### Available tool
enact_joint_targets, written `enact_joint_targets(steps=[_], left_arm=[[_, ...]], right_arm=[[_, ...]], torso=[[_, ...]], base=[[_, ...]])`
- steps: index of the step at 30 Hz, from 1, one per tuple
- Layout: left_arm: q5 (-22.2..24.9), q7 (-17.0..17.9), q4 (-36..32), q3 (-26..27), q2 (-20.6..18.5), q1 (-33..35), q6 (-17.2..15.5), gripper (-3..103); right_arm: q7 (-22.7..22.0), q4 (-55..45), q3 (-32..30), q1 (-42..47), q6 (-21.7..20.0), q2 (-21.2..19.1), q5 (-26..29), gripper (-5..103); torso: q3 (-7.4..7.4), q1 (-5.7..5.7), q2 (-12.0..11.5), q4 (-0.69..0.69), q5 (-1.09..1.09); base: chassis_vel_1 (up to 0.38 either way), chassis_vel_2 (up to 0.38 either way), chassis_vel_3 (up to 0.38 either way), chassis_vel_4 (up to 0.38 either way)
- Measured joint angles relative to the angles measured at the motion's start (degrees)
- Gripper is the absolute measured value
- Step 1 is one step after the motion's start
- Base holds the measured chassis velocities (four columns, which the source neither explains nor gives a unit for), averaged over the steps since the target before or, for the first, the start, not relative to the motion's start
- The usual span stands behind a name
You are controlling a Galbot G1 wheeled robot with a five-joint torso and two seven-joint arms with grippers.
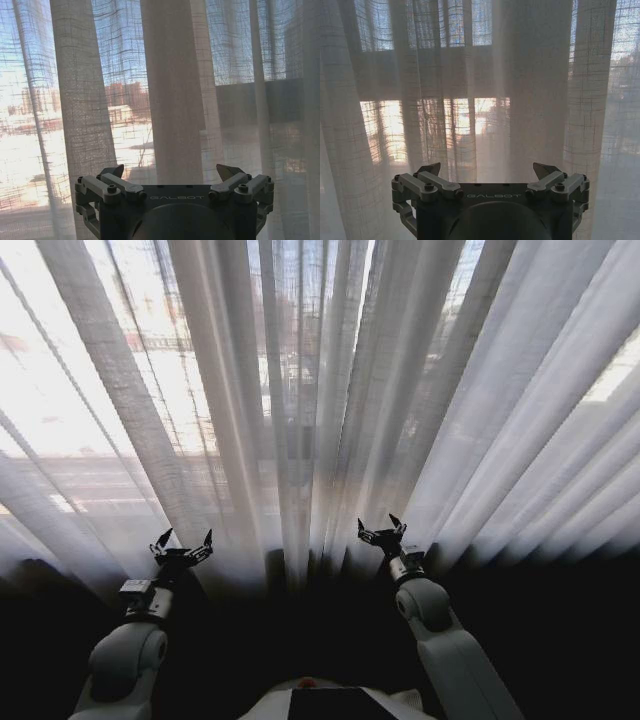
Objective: Open the curtains by pulling them apart, changing their state from closed to fully open.
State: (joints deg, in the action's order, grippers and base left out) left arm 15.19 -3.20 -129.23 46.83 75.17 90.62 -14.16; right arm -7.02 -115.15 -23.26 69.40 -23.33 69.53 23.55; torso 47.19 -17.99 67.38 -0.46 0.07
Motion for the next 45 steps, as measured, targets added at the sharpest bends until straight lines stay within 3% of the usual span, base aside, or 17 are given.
enact_joint_targets(steps=[10,17,22,31,33,37,40,41,43,45], left_arm=[[-0.19,0.06,-1.37,0.69,1.28,0.70,0.36,100],[-0.14,0.10,-1.71,1.72,1.50,1.19,0.41,100],[-0.07,0.11,-1.79,2.04,1.75,1.80,0.73,100],[-0.05,0.11,-2.04,1.98,2.11,1.92,0.74,100],[-0.05,0.11,-2.20,1.93,2.18,1.97,0.74,100],[-0.07,0.10,-2.57,1.78,2.52,2.03,0.75,100],[-0.16,0.11,-2.57,1.74,2.75,2.07,0.76,100],[-0.35,0.10,-2.57,1.69,2.97,2.20,0.88,100],[-0.44,0.10,-2.59,1.64,3.08,2.31,0.95,100],[-0.59,0.09,-2.77,1.60,3.25,2.41,1.00,100]], right_arm=[[-2.81,7.54,7.14,-12.91,-2.24,-0.90,5.40,100],[-3.77,13.43,10.20,-18.80,-2.54,0.65,5.72,100],[-4.24,23.48,10.67,-23.94,1.00,3.98,1.66,100],[-4.17,30.21,10.44,-28.84,4.16,6.77,-2.24,101],[-4.11,30.29,10.40,-28.90,4.51,6.89,-2.59,97],[-3.90,29.61,10.44,-28.32,4.85,6.31,-3.06,77],[-3.87,29.30,10.40,-28.10,4.92,6.11,-3.07,71],[-3.79,29.02,10.31,-27.94,5.09,5.83,-3.06,60],[-3.68,28.89,10.23,-27.88,5.21,5.67,-3.03,60],[-3.51,28.75,10.08,-27.85,5.40,5.40,-2.98,49]], torso=[[0.00,-0.01,0.00,0.05,-0.10],[0.00,0.00,0.00,0.02,-0.06],[0.00,-0.01,0.00,0.02,-0.05],[0.00,-0.01,0.00,0.03,-0.05],[0.00,-0.01,0.00,0.03,-0.05],[0.00,0.00,0.00,0.02,-0.05],[-0.01,0.00,0.00,0.02,-0.05],[-0.01,0.00,0.00,0.02,-0.05],[0.00,0.00,0.00,0.02,-0.05],[0.00,0.00,0.00,0.02,-0.05]], base=[[-0.021,-0.021,0.017,0.025],[0.000,0.000,0.000,0.000],[0.000,0.000,0.000,0.000],[0.000,0.000,0.000,0.000],[0.000,0.000,0.000,0.000],[0.000,0.000,0.000,0.000],[0.000,0.000,0.000,0.000],[0.000,0.000,0.000,0.000],[0.000,0.000,0.000,0.000],[0.000,0.000,0.000,0.000]])
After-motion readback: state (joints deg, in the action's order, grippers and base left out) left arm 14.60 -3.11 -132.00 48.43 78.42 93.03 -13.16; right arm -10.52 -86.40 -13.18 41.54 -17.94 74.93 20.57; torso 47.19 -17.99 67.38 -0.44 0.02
